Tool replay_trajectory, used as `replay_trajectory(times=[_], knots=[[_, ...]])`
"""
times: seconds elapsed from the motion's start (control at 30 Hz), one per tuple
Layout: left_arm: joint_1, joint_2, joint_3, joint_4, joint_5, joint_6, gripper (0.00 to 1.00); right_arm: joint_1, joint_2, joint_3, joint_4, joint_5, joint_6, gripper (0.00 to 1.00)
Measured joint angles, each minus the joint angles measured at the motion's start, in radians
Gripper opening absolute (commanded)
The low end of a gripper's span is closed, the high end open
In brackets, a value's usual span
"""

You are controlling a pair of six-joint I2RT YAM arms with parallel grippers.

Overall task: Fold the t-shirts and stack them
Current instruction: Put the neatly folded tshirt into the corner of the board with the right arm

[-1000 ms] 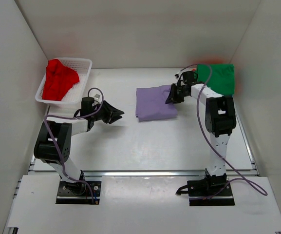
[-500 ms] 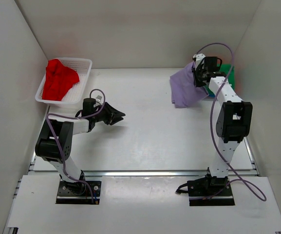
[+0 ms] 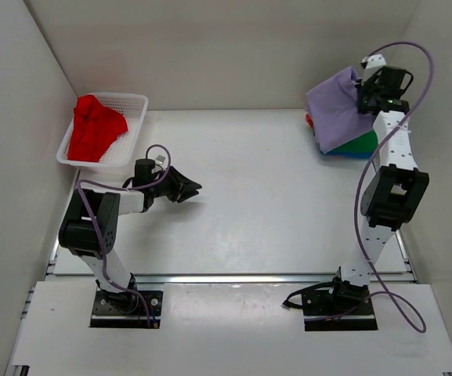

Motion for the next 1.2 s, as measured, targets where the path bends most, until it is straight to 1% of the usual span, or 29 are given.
replay_trajectory(times=[0.17,0.3,0.33,0.37,0.4,0.47,0.5,0.57,0.67,0.7,0.73,0.77,0.8,0.83,0.87,0.9,0.97,1.07,1.13,1.2], knots=[[0.0,0.007,0.0,-0.008,0.0,0.008,0.43,-0.084,0.075,0.099,0.0,-0.026,0.03,0.0],[0.001,0.02,0.001,-0.018,0.0,0.017,0.43,-0.109,0.171,0.132,0.001,-0.03,0.066,0.0],[0.001,0.023,0.002,-0.023,0.0,0.017,0.43,-0.11,0.194,0.132,0.001,-0.025,0.075,0.02],[0.001,0.025,0.002,-0.025,0.0,0.018,0.44,-0.11,0.217,0.132,0.002,-0.014,0.082,0.12],[0.001,0.027,0.002,-0.026,0.0,0.021,0.44,-0.11,0.236,0.132,0.002,-0.005,0.088,0.18],[0.001,0.032,0.007,-0.033,-0.001,0.024,0.45,-0.108,0.269,0.132,0.003,0.027,0.104,0.52],[0.001,0.034,0.01,-0.038,-0.002,0.027,0.46,-0.108,0.277,0.132,0.003,0.043,0.114,0.62],[0.0,0.036,0.016,-0.046,-0.003,0.029,0.47,-0.104,0.28,0.131,0.004,0.093,0.119,0.7],[-0.004,0.036,0.02,-0.051,-0.005,0.031,0.49,-0.094,0.257,0.103,0.057,0.164,0.126,0.75],[-0.007,0.036,0.02,-0.053,-0.006,0.033,0.49,-0.089,0.239,0.077,0.079,0.183,0.127,0.78],[-0.01,0.036,0.021,-0.058,-0.006,0.035,0.55,-0.082,0.218,0.047,0.093,0.198,0.127,0.81],[-0.013,0.036,0.022,-0.065,-0.007,0.04,0.61,-0.076,0.196,0.02,0.103,0.215,0.129,0.81],[-0.013,0.036,0.026,-0.078,-0.007,0.045,0.67,-0.068,0.171,-0.008,0.116,0.232,0.129,0.9],[-0.014,0.036,0.033,-0.093,-0.007,0.053,0.71,-0.06,0.144,-0.032,0.121,0.248,0.129,0.99],[-0.015,0.035,0.043,-0.114,-0.006,0.061,0.79,-0.052,0.116,-0.053,0.128,0.263,0.135,0.99],[-0.016,0.034,0.056,-0.135,-0.005,0.071,0.98,-0.044,0.077,-0.085,0.143,0.27,0.138,0.99],[-0.014,0.027,0.088,-0.183,-0.002,0.102,0.99,-0.037,-0.025,-0.176,0.175,0.254,0.172,0.99],[-0.007,0.006,0.153,-0.296,0.0,0.175,0.98,-0.035,-0.258,-0.409,0.262,0.183,0.257,0.99],[-0.005,-0.011,0.2,-0.378,0.005,0.24,0.99,-0.038,-0.421,-0.56,0.31,0.149,0.314,0.99],[-0.003,-0.051,0.217,-0.426,0.016,0.307,0.99,-0.035,-0.552,-0.663,0.325,0.127,0.348,0.99]])
